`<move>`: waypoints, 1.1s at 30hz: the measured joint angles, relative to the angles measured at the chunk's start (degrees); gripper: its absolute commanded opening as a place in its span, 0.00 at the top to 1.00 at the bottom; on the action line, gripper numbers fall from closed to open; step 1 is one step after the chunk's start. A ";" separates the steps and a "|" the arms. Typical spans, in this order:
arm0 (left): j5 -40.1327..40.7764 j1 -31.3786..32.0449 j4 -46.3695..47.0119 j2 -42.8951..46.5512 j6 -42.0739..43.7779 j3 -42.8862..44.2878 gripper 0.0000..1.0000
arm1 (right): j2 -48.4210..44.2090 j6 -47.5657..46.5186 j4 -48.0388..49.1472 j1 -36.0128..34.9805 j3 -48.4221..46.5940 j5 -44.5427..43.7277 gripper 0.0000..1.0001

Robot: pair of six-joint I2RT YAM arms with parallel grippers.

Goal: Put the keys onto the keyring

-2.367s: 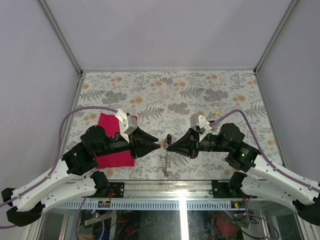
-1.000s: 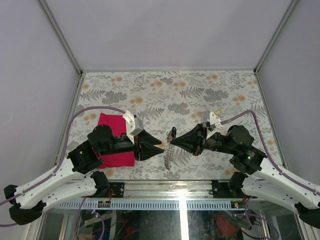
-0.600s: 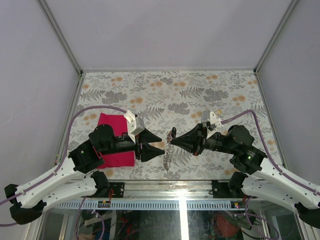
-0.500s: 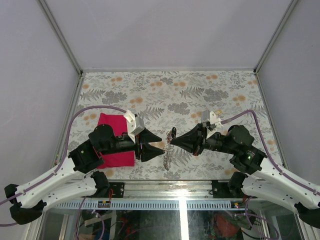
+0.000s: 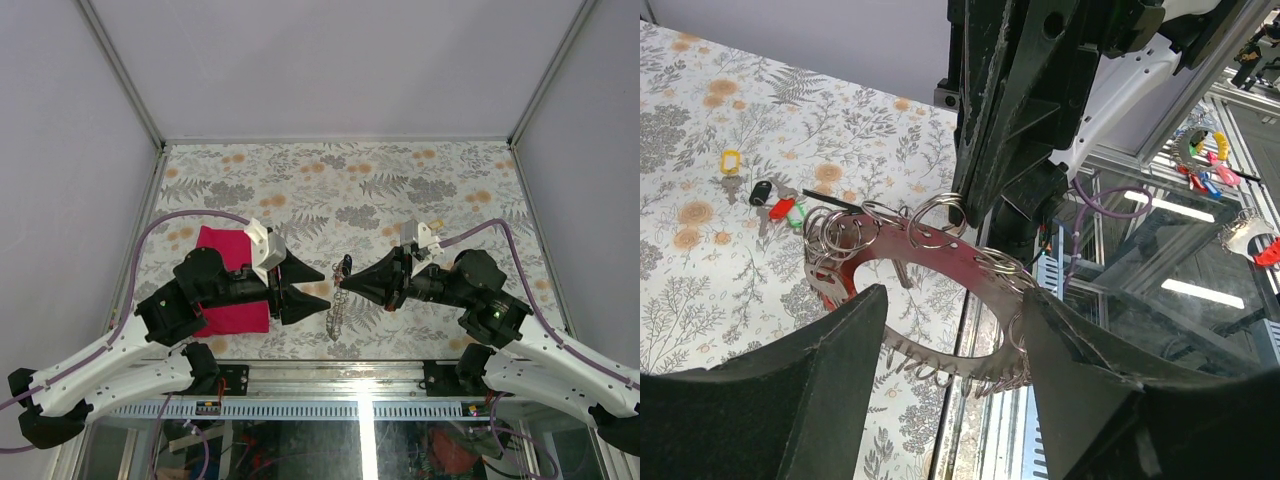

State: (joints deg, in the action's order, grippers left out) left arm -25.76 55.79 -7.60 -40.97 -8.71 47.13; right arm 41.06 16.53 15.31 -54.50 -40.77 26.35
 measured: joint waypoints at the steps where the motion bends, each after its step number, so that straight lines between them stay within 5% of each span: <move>1: 0.00 0.00 0.09 0.00 0.00 0.00 0.42 | 0.00 0.00 0.00 0.00 0.00 0.00 1.00; 33: 13.99 0.00 1.95 -1.90 -7.37 -0.37 0.19 | 1.44 3.72 -2.19 -0.04 -0.22 -17.18 1.00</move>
State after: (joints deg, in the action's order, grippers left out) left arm -11.77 55.79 -5.65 -42.87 -16.08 46.76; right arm 42.50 20.25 13.13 -54.54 -40.99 9.17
